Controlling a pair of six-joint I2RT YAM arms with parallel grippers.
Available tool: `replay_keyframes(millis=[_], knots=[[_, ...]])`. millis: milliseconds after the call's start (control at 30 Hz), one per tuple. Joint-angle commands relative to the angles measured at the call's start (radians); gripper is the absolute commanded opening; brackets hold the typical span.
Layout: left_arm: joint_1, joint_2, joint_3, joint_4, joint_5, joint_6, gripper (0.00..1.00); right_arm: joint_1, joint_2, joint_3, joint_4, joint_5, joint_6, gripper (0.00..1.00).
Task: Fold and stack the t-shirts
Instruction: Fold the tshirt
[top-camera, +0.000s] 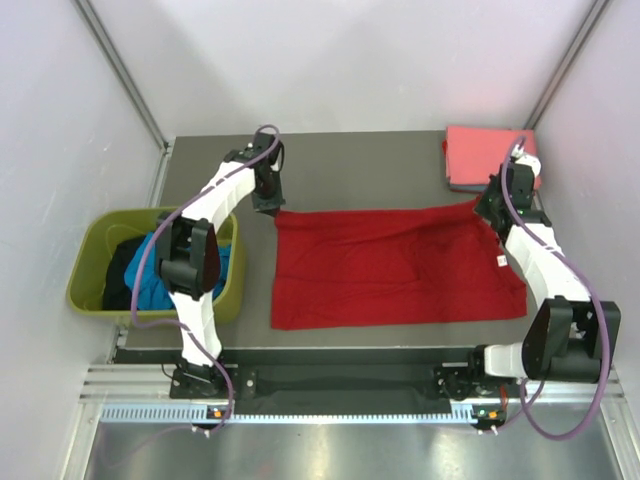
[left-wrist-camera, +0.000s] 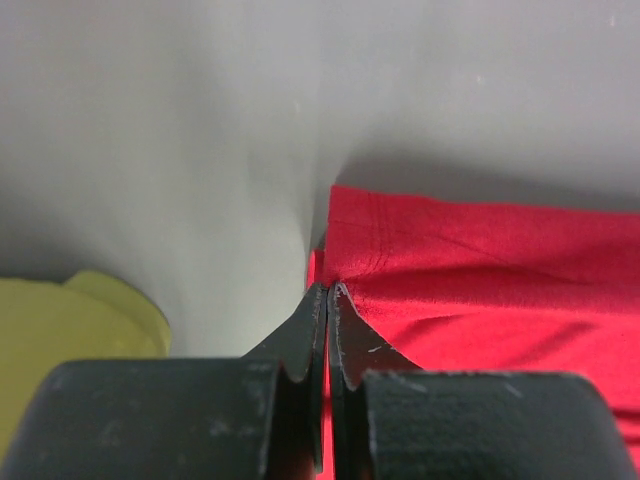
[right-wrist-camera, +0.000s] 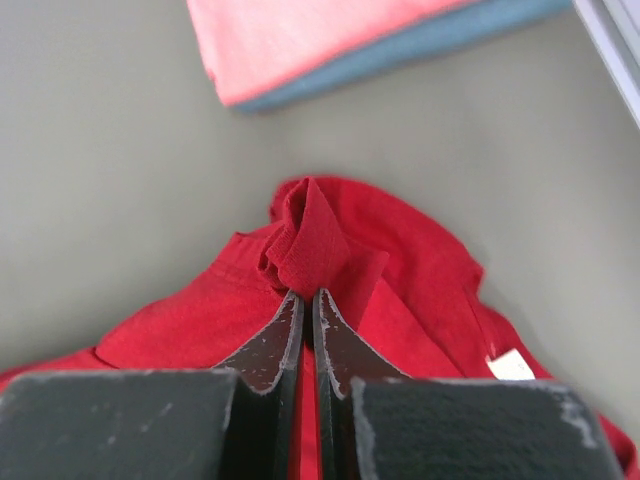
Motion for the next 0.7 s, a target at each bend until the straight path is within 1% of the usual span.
replay_keyframes(millis=[0,133,400,500,567,600,667], knots=[[-0.016,-0.085,-0.05,0.0,0.037,-0.005,0.0,-0.016,-0.064,-0.032,-0.037,0.068,0.008,0.0],[-0.031,-0.148,-0.111,-0.005,0.019,-0.008,0.0,-0.025,-0.119,-0.085,-0.061,0.098,0.028,0.0],[-0.075,-0.203,-0.214,-0.04,-0.018,-0.009,0.0,-0.045,-0.219,-0.164,-0.118,0.108,0.056,0.0],[-0.106,-0.214,-0.242,-0.051,-0.067,-0.015,0.0,-0.059,-0.257,-0.197,-0.152,0.128,0.085,0.0],[-0.126,-0.217,-0.247,-0.071,-0.102,-0.022,0.0,-0.06,-0.285,-0.223,-0.16,0.122,0.103,0.0],[-0.132,-0.216,-0.248,-0.078,-0.148,-0.023,0.0,-0.06,-0.293,-0.233,-0.161,0.108,0.109,0.0],[-0.146,-0.22,-0.26,-0.095,-0.175,-0.028,0.0,-0.062,-0.309,-0.251,-0.172,0.111,0.126,0.0]])
